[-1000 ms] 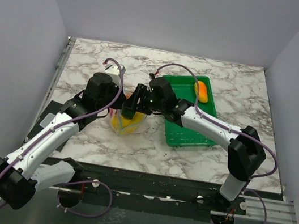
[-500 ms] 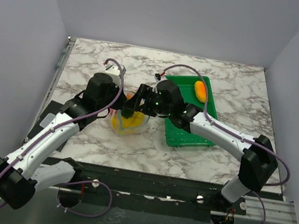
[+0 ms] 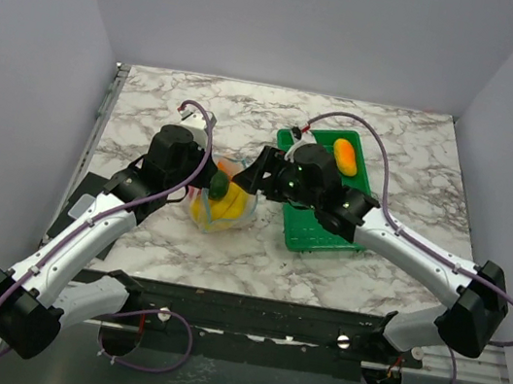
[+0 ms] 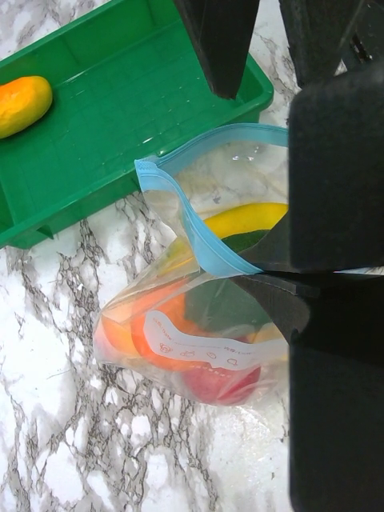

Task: Place the food in the zip-top bag and seal the zipper
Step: Place the fake fruit in the zipper food storage bag, then adjust the zipper food storage bag at the center of the board.

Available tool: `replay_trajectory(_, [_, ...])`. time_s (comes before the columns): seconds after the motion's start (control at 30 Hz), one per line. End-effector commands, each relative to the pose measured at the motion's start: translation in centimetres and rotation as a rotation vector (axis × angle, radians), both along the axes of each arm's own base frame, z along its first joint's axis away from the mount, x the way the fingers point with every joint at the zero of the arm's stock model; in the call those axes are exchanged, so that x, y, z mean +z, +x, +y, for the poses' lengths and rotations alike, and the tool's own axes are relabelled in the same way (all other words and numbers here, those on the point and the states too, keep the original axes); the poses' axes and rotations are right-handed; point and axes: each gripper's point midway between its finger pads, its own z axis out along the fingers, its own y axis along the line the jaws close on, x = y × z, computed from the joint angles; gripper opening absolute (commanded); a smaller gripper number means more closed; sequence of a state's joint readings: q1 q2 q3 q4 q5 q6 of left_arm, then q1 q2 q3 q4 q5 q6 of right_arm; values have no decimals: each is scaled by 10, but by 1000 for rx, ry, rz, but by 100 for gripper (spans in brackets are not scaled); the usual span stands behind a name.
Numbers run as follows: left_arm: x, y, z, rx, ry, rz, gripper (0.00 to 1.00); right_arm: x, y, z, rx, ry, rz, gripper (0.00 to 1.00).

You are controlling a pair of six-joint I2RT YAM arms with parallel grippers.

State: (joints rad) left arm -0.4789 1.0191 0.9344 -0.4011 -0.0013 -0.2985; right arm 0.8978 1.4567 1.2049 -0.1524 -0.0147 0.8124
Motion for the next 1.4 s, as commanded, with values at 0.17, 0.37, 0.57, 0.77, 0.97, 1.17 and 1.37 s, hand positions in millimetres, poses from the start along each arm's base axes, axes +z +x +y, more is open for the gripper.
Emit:
replay_trajectory(0.17, [4,-3,-2,-7,-17,-8,0,-45,-2,-43,-120,-168,15,65])
replay_trajectory(0.37, [4,-3,-2,-6,-18,-7,0,-72,-1,-37,-114,-191,62,59])
replay_trajectory(0.57, [4,-3,-2,-7,-17,-9,0,-87,4,-25,-99,-207,85,53])
replay_trajectory(0.77, [6,-3,-1,-8,-19,-14,0,-92,8,-19,-95,-225,91,33])
replay_trajectory(0.97, [5,-3,-1,-10,-13,-16,0,-68,14,-26,-120,-231,36,1])
replay_trajectory(1.17, [19,-2,12,46,6,-69,0,-29,22,-47,-180,-255,-71,1])
replay_trajectory(1.37, [33,-10,24,92,-2,-85,0,6,24,-60,-188,-272,-156,1])
